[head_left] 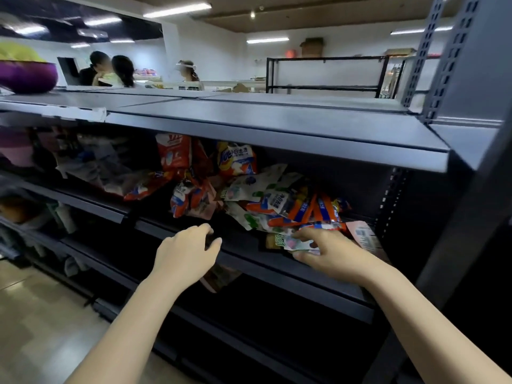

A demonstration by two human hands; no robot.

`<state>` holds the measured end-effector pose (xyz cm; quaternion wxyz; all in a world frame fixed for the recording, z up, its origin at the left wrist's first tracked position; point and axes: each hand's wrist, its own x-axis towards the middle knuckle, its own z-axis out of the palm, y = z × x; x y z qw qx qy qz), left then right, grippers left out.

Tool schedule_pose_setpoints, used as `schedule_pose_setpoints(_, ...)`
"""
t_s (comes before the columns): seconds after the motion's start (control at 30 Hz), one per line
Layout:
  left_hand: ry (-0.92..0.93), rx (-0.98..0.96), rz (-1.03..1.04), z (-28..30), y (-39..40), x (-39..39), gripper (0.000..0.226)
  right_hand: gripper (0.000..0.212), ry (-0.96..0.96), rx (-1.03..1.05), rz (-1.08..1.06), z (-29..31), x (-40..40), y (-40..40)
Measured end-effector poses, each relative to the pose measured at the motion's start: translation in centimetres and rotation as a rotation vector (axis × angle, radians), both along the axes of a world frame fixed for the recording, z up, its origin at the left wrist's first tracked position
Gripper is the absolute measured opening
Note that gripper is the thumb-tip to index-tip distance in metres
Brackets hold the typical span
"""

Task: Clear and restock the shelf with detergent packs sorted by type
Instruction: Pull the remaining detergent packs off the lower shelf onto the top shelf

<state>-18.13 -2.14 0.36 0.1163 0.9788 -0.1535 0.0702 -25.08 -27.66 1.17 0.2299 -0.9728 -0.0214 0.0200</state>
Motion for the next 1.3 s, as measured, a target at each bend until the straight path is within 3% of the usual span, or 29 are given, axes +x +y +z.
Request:
schedule_pose_setpoints(0.37,-0.015,-0.072,0.091,-1.0,7.3,11.7,0.041,0.046,0.033,-0.005,-0.08,-0.3,9.7,5.7)
schedule_pose_setpoints(0.57,0.014,-0.172,0.099,-1.8,10.1,20.7,0.048,0.047,0.027,0.124,-0.245,-1.0,15.8,8.5)
schedule_pose_setpoints(0.77,0.151,-0.432,-0.024,-2.9,13.5,32.8,0.058,0.053,-0.141,0.128,-0.42,-1.3,23.2,10.9)
schedule_pose_setpoints(0.9,0.242,-0.527,-0.073,-4.1,14.0,39.7,0.096,0.047,-0.298,0.199,-0.497,-2.4,27.8,11.4)
schedule_pose_setpoints(1.0,0.264,-0.617,-0.096,-4.3,13.7,42.4,0.082,0.039,-0.386,0.238,-0.557,-2.7,31.1,11.3)
schedule_pose_setpoints(1.13,0.357,-0.717,-0.097,-5.3,12.9,46.3,0.051,0.053,-0.383,0.227,-0.656,-2.7,34.2,10.6)
schedule_pose_setpoints(1.23,0.422,-0.803,-0.052,-5.9,12.7,48.3,0.058,0.07,-0.334,0.264,-0.711,-3.2,36.0,10.3)
schedule_pose_setpoints(1.3,0.444,-0.883,-0.058,-6.3,12.5,49.6,0.062,0.092,-0.319,0.308,-0.698,-3.3,37.1,10.2)
